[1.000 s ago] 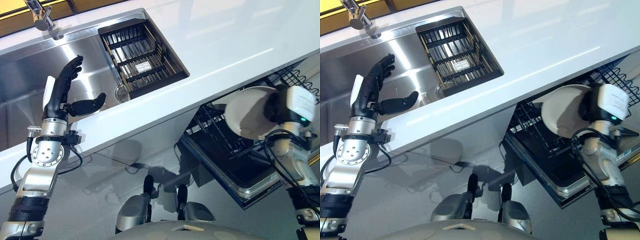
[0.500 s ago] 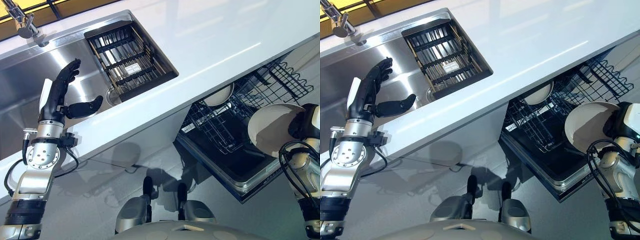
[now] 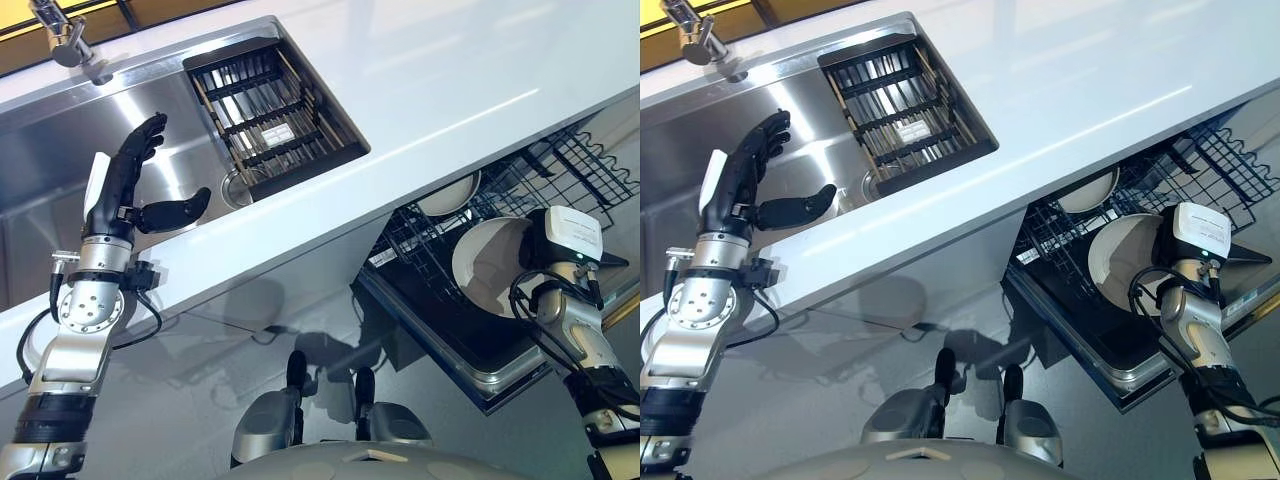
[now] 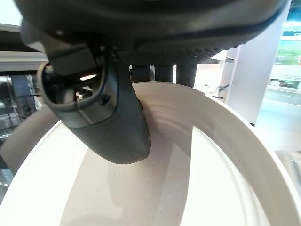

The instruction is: Pick up plates and place into dishwasher.

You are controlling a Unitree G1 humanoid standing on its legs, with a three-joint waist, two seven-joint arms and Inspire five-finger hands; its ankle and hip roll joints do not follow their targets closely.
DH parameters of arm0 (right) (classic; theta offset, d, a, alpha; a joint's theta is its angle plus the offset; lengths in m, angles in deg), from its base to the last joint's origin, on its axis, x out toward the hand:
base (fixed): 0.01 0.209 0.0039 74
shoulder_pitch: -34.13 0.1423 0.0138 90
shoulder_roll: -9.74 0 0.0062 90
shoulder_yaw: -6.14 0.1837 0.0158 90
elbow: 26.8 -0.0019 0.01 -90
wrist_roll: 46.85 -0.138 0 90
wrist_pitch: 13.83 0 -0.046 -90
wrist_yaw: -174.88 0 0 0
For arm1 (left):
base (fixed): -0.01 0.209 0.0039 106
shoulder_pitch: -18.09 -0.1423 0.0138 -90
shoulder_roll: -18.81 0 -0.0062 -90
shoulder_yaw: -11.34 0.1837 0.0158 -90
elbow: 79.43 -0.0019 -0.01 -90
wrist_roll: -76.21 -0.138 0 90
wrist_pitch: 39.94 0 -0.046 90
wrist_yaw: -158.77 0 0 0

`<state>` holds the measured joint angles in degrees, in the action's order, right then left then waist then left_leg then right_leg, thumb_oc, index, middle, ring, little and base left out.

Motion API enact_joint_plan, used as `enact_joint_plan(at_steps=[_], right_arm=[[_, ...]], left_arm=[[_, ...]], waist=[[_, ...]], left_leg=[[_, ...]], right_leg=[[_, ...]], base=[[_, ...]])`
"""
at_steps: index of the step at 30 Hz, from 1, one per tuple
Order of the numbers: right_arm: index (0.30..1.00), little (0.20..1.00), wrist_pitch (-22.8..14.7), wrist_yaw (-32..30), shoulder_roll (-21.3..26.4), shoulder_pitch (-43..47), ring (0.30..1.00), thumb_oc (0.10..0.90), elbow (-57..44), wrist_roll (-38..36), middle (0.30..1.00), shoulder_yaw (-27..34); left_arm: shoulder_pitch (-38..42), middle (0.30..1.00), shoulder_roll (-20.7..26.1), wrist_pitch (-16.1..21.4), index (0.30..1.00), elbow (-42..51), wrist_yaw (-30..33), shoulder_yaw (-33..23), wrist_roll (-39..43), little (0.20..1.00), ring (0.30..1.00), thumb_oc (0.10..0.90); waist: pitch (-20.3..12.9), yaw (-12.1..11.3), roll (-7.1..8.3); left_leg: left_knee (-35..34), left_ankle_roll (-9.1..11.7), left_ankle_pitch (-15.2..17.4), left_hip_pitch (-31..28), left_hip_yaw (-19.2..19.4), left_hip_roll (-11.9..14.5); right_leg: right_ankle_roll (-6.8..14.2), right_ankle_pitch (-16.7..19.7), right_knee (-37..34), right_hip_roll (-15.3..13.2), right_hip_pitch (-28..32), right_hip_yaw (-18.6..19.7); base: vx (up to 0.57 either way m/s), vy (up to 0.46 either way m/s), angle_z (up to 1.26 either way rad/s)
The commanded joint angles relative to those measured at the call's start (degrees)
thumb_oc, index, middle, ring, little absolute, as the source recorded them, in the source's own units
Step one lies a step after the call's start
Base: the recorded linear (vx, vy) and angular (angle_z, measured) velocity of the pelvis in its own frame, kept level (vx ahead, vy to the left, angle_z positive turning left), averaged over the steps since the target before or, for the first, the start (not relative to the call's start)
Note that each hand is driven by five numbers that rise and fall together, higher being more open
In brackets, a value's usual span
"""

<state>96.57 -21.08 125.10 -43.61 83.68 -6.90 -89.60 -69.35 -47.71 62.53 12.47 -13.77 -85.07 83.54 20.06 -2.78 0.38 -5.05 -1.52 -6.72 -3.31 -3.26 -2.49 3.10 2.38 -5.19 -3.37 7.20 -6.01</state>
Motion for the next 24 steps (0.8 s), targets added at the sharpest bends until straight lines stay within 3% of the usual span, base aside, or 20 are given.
enact_joint_plan(at_steps=[1, 6, 16, 24], right_arm=[[0.300, 0.200, 2.1, -1.5, 9.4, 9.2, 0.300, 0.100, -0.2, 4.0, 0.300, -1.3], [0.300, 0.200, 4.2, 3.6, 9.2, 10.1, 0.300, 0.100, 1.3, 6.8, 0.300, -4.5], [0.300, 0.200, 5.8, 6.5, 6.2, 14.4, 0.300, 0.100, 4.7, 7.4, 0.300, -11.3], [0.300, 0.200, 5.2, 5.5, 1.7, 14.5, 0.300, 0.100, 3.9, -0.8, 0.300, -13.7]], left_arm=[[5.4, 0.900, 4.1, 3.9, 0.900, 0.3, 2.6, -0.2, 1.6, 0.900, 0.900, 0.800], [4.8, 0.900, 4.6, 4.1, 0.900, 0.8, 2.5, -0.7, 2.3, 0.900, 0.900, 0.800], [6.0, 0.900, 4.4, 4.0, 0.900, 1.1, 3.6, 0.5, 1.8, 0.900, 0.900, 0.800], [5.5, 0.900, 3.1, 4.3, 0.900, 2.1, 4.6, 0.8, 1.2, 0.900, 0.900, 0.800]], waist=[[-2.5, -0.7, -1.34], [-1.8, -1.3, -1.39], [-0.3, -2.0, -1.75], [0.9, -2.1, -2.32]], left_leg=[[4.9, -2.1, 10.0, -0.2, 1.6, -3.4], [5.3, -2.2, 9.8, 0.5, 1.4, -3.5], [6.3, -2.3, 9.8, 1.7, 1.2, -3.8], [7.0, -2.5, 9.8, 2.7, 1.4, -4.0]], right_leg=[[1.1, -7.0, 10.6, 4.2, -5.4, -0.8], [0.9, -6.9, 10.9, 4.0, -5.9, -1.3], [0.6, -6.9, 11.4, 3.7, -6.7, -1.5], [0.3, -6.9, 12.0, 3.4, -7.6, -1.5]], base=[[0.01, 0.003, 0.09], [0.01, 0.005, 0.11], [0.00, 0.003, 0.01], [0.00, 0.000, 0.00]])
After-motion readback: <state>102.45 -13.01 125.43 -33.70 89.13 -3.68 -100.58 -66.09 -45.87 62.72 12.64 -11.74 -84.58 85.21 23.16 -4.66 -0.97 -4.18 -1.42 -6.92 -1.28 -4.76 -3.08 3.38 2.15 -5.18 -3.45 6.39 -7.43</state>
